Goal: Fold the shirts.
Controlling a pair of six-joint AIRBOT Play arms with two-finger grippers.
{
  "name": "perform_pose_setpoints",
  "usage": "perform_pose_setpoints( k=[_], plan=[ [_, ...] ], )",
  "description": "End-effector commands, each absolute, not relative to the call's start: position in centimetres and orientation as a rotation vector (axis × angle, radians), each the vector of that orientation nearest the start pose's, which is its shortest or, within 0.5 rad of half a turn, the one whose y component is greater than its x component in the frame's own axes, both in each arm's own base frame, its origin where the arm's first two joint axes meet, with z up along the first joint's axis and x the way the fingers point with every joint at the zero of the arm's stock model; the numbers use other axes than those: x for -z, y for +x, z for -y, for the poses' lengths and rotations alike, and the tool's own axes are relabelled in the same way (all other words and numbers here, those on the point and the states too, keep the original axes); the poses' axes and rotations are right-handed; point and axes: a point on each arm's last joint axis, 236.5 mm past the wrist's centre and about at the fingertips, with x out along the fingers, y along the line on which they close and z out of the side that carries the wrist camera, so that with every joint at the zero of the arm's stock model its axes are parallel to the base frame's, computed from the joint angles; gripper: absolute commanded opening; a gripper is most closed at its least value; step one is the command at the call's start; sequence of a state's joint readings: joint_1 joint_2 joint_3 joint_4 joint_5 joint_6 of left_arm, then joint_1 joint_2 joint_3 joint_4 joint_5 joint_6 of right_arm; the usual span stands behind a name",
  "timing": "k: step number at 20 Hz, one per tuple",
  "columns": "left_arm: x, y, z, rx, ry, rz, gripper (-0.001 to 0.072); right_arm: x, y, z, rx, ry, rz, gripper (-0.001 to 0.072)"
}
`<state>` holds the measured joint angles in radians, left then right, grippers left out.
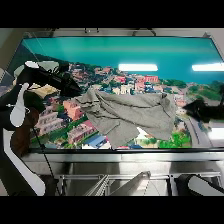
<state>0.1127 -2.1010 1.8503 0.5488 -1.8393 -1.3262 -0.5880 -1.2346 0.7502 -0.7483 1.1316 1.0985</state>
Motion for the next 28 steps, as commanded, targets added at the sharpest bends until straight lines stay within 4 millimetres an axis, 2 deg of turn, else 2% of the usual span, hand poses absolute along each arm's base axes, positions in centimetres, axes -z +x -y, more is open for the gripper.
perform_pose_setpoints(
  k=[1, 3, 5, 8, 12, 13, 14, 15, 16, 17, 18, 20, 21, 23, 24, 25, 26, 28],
  plan=[
    [3.3, 42.5, 12.9, 0.837, -0.700, -1.700, 0.0295, 8.5, 25.8, 2.9, 0.038, 0.892, -1.407, 0.0468],
    [4.6, 42.1, 14.0, 0.823, -0.713, -1.717, 0.0296, 10.3, 24.4, 1.4, 0.042, 0.913, -1.442, 0.0487],
    [6.4, 42.5, 15.3, 0.795, -0.720, -1.702, 0.0296, 11.7, 24.3, 0.0, 0.047, 0.914, -1.434, 0.0503],
    [8.0, 42.5, 17.7, 0.822, -0.698, -1.726, 0.0296, 12.9, 25.6, -2.7, -0.004, 0.893, -1.424, 0.0501],
    [9.1, 42.4, 21.1, 0.886, -0.611, -1.749, 0.0296, 13.6, 27.5, -7.9, -0.156, 0.941, -1.416, 0.0479],
    [9.2, 42.4, 21.7, 0.895, -0.599, -1.748, 0.0296, 13.3, 27.8, -8.6, -0.191, 0.943, -1.408, 0.0297],
    [9.4, 42.4, 22.1, 0.899, -0.591, -1.748, 0.0295, 12.7, 28.2, -9.0, -0.235, 0.944, -1.394, 0.0057],
    [9.4, 42.5, 22.1, 0.897, -0.592, -1.746, 0.0295, 12.0, 28.6, -9.2, -0.263, 0.946, -1.380, 0.0016],
    [9.4, 42.4, 22.1, 0.899, -0.592, -1.747, 0.0266, 11.3, 29.0, -9.2, -0.279, 0.938, -1.367, 0.0016],
    [9.1, 42.1, 22.2, 0.915, -0.589, -1.755, 0.0000, 10.4, 29.4, -9.3, -0.300, 0.928, -1.349, 0.0017],
    [8.7, 41.9, 22.2, 0.929, -0.579, -1.755, 0.0023, 9.3, 29.9, -9.3, -0.324, 0.917, -1.330, 0.0016],
    [6.9, 42.0, 22.0, 0.947, -0.557, -1.724, 0.0023, 6.5, 31.0, -9.3, -0.382, 0.895, -1.279, 0.0016],
    [5.4, 42.4, 21.6, 0.952, -0.544, -1.690, 0.0023, 4.4, 31.6, -9.0, -0.413, 0.884, -1.241, 0.0016],
    [1.1, 43.0, 20.4, 0.965, -0.517, -1.596, 0.0023, -1.3, 32.7, -8.0, -0.487, 0.880, -1.136, 0.0016],
    [-2.2, 43.3, 20.2, 1.005, -0.523, -1.517, 0.0023, -5.2, 33.3, -7.5, -0.540, 0.873, -1.046, 0.0016],
    [-6.3, 43.3, 20.3, 1.066, -0.549, -1.423, 0.0023, -10.1, 34.0, -6.9, -0.597, 0.849, -0.914, 0.0016],
    [-11.5, 42.8, 20.5, 1.162, -0.579, -1.301, 0.0023, -14.8, 34.5, -6.0, -0.631, 0.822, -0.781, 0.0016],
    [-21.3, 40.4, 20.1, 1.322, -0.623, -1.077, 0.0024, -24.2, 34.2, -4.1, -0.646, 0.745, -0.525, 0.0016]
  ],
)
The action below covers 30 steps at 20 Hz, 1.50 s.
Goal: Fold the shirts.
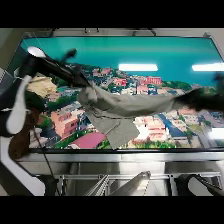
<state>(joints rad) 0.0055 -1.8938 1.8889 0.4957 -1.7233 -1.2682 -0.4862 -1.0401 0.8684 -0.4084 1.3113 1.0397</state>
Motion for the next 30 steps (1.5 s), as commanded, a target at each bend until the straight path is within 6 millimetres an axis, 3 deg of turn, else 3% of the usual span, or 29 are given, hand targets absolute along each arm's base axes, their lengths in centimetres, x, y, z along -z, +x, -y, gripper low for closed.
perform_pose_setpoints(
  k=[1, 4, 7, 9, 10, 11, 13, 14, 17, 19, 23, 25, 27, 28, 29, 30],
  plan=[
    [-25.7, 38.9, 19.7, 1.387, -0.626, -0.965, 0.0023, -28.1, 33.5, -3.7, -0.656, 0.706, -0.425, 0.0016],
    [-36.6, 32.3, 18.3, 1.510, -0.527, -0.647, 0.0024, -39.2, 29.1, -5.0, -0.739, 0.569, -0.108, 0.0016],
    [-42.2, 25.4, 17.4, 1.449, -0.347, -0.470, 0.0024, -46.3, 23.8, -8.0, -0.799, 0.410, 0.132, 0.0017],
    [-44.2, 22.0, 16.9, 1.367, -0.251, -0.386, 0.0025, -48.4, 22.0, -9.5, -0.794, 0.332, 0.200, 0.0017],
    [-44.4, 21.3, 16.3, 1.285, -0.205, -0.365, 0.0025, -48.4, 22.1, -9.6, -0.764, 0.306, 0.197, 0.0016],
    [-44.2, 22.0, 15.2, 1.161, -0.171, -0.358, 0.0026, -47.8, 22.7, -9.2, -0.723, 0.305, 0.168, 0.0017],
    [-43.0, 25.5, 11.6, 0.889, -0.143, -0.368, 0.0029, -44.3, 25.4, -6.9, -0.583, 0.329, 0.028, 0.0017],
    [-42.3, 26.7, 10.5, 0.842, -0.149, -0.387, 0.0029, -41.8, 26.9, -5.6, -0.521, 0.354, -0.050, 0.0016],
    [-38.0, 30.5, 11.2, 0.963, -0.224, -0.545, 0.0030, -34.4, 31.2, -4.4, -0.495, 0.465, -0.216, 0.0017],
    [-31.9, 35.0, 12.1, 0.973, -0.239, -0.731, 0.0030, -27.5, 34.9, -3.6, -0.443, 0.535, -0.347, 0.0016],
    [-16.2, 44.6, 14.1, 0.947, -0.317, -1.069, 0.0030, -11.6, 42.1, -2.9, -0.326, 0.645, -0.625, 0.0017],
    [-9.6, 48.4, 15.0, 0.969, -0.388, -1.160, 0.0028, -4.8, 45.1, -2.9, -0.288, 0.698, -0.716, 0.0017],
    [-4.3, 52.3, 14.8, 0.915, -0.464, -1.188, 0.0015, 0.1, 47.8, -2.8, -0.275, 0.779, -0.745, 0.0018],
    [-1.9, 53.9, 14.2, 0.870, -0.501, -1.181, 0.0103, 1.5, 49.0, -2.6, -0.276, 0.816, -0.739, 0.0049],
    [-0.4, 55.3, 13.6, 0.817, -0.560, -1.162, 0.0370, 2.3, 50.3, -2.2, -0.279, 0.843, -0.726, 0.0249],
    [0.4, 56.5, 12.8, 0.771, -0.643, -1.125, 0.0720, 2.2, 51.3, -1.6, -0.288, 0.849, -0.712, 0.0400]
  ],
)
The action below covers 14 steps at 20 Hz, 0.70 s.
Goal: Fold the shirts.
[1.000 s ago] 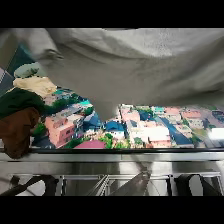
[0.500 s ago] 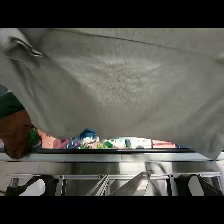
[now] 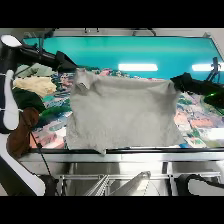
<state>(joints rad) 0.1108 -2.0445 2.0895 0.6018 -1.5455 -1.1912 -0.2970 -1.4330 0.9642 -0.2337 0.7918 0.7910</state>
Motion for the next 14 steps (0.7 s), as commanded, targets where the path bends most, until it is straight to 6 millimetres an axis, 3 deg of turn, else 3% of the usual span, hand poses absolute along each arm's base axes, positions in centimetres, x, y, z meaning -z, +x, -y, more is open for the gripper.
perform_pose_setpoints(
  k=[1, 2, 4, 6, 8, 11, 14],
  plan=[
    [0.0, 57.4, 11.9, 0.751, -0.731, -1.083, 0.0716, 1.4, 52.1, -0.9, -0.304, 0.834, -0.695, 0.0405],
    [-0.9, 57.8, 10.2, 0.749, -0.805, -1.047, 0.0715, 0.1, 52.6, 0.2, -0.318, 0.816, -0.669, 0.0405],
    [-3.1, 56.5, 6.8, 0.798, -0.862, -1.046, 0.0714, -3.2, 52.0, 2.8, -0.347, 0.800, -0.650, 0.0405],
    [-3.9, 52.9, 4.1, 0.812, -0.932, -1.167, 0.0700, -3.9, 48.5, 5.5, -0.335, 0.761, -0.746, 0.0405],
    [-2.4, 48.6, 3.1, 0.784, -0.941, -1.318, 0.0556, -1.3, 43.0, 7.2, -0.281, 0.697, -0.964, 0.0404],
    [2.3, 40.7, 3.0, 0.648, -0.828, -1.586, 0.0559, 3.2, 34.9, 8.0, -0.210, 0.635, -1.236, 0.0405],
    [4.7, 34.9, 2.7, 0.544, -0.774, -1.698, 0.0559, 7.1, 29.4, 6.6, -0.203, 0.654, -1.372, 0.0405]
  ],
)
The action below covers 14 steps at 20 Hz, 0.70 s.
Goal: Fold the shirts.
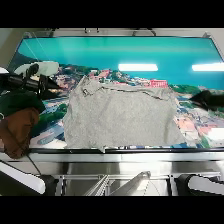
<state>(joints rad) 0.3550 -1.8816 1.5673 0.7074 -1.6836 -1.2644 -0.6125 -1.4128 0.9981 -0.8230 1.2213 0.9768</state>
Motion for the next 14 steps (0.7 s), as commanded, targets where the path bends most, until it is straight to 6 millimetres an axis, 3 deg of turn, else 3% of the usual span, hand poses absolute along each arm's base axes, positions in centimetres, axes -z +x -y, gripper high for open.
perform_pose_setpoints(
  k=[1, 4, 7, 11, 12, 13, 14],
  plan=[
    [5.3, 33.2, 2.4, 0.505, -0.760, -1.726, 0.0559, 8.3, 28.2, 5.6, -0.222, 0.667, -1.401, 0.0405],
    [6.1, 29.9, 2.1, 0.424, -0.785, -1.726, 0.0560, 11.1, 25.9, 4.2, -0.228, 0.682, -1.443, 0.0405],
    [6.6, 27.0, 2.8, 0.393, -0.830, -1.743, 0.0560, 12.5, 24.4, 3.4, -0.251, 0.696, -1.502, 0.0400],
    [8.4, 24.0, 4.1, 0.347, -0.871, -1.765, 0.0560, 13.7, 23.0, 0.5, -0.362, 0.723, -1.608, 0.0339],
    [9.0, 23.4, 4.4, 0.334, -0.882, -1.773, 0.0560, 14.0, 22.7, -0.5, -0.394, 0.709, -1.639, 0.0277],
    [9.5, 22.8, 4.7, 0.325, -0.895, -1.787, 0.0560, 14.1, 22.5, -1.2, -0.420, 0.691, -1.660, 0.0080],
    [10.0, 22.3, 4.9, 0.318, -0.910, -1.795, 0.0560, 14.1, 22.5, -1.7, -0.435, 0.671, -1.668, 0.0016]
  ],
)
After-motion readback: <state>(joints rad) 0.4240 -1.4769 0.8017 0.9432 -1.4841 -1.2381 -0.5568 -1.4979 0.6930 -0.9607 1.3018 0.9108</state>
